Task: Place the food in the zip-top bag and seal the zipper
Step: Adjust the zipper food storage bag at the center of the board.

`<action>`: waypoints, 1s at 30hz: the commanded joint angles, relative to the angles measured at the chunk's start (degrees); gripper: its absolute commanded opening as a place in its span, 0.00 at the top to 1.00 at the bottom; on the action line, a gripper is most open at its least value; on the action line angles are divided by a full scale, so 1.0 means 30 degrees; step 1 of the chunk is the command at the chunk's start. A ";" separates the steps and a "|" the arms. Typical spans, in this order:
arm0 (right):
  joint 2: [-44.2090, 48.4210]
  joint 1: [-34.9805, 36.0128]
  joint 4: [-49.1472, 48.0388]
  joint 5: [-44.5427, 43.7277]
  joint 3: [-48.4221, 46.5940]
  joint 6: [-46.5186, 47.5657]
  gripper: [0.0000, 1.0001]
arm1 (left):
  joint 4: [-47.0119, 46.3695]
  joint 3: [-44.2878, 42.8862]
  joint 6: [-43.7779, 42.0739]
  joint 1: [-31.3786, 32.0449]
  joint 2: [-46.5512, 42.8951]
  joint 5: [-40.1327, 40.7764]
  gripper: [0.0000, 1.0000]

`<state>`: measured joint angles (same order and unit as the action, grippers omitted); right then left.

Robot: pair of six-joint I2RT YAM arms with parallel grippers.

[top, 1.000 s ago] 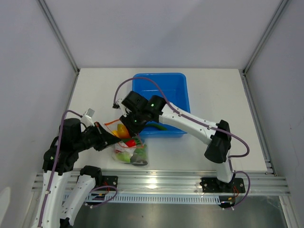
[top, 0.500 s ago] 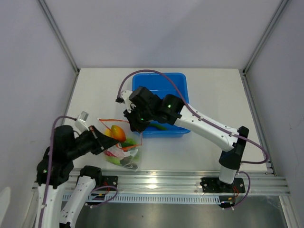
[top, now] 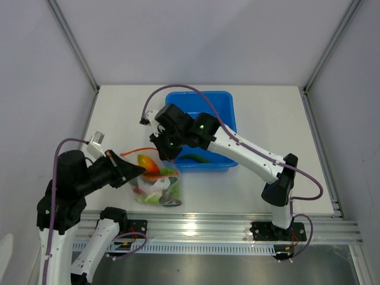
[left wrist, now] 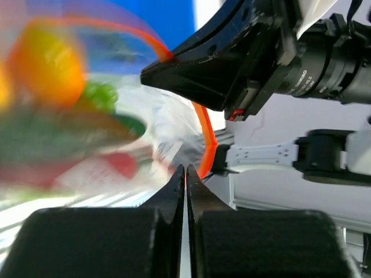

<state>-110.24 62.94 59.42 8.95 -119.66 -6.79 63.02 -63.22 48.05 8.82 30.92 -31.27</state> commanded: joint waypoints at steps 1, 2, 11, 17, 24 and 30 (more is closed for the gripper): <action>0.0914 0.0349 -0.0174 0.0151 -0.1339 0.0504 1.00 | -0.0324 -0.0434 0.0272 -0.0127 -0.0108 -0.0037 0.99; 0.1060 0.0349 -0.0438 0.0238 -0.0842 0.0446 1.00 | -0.0209 0.0063 0.0243 -0.0127 -0.0255 0.0021 0.99; 0.0507 0.0349 -0.1410 0.1557 0.2358 0.0211 1.00 | -0.0911 0.6191 0.0449 -0.0127 -0.2191 -0.0359 1.00; 0.0388 0.0145 -0.1203 0.1848 0.1684 0.0037 1.00 | -0.0531 0.4231 0.0097 -0.0127 -0.1460 -0.0271 1.00; 0.0125 -0.0851 -0.1290 0.2436 0.0833 -0.1077 1.00 | 0.2338 0.1679 0.1646 -0.0127 -0.1575 -0.0797 0.46; -0.0723 -0.1554 -0.1027 0.2086 -0.0804 -0.1575 1.00 | 0.3891 0.3142 0.3347 -0.0127 -0.2364 -0.1913 0.32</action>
<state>-110.91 59.24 56.71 15.46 -117.34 -9.87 70.28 -55.29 54.19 8.82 25.10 -34.54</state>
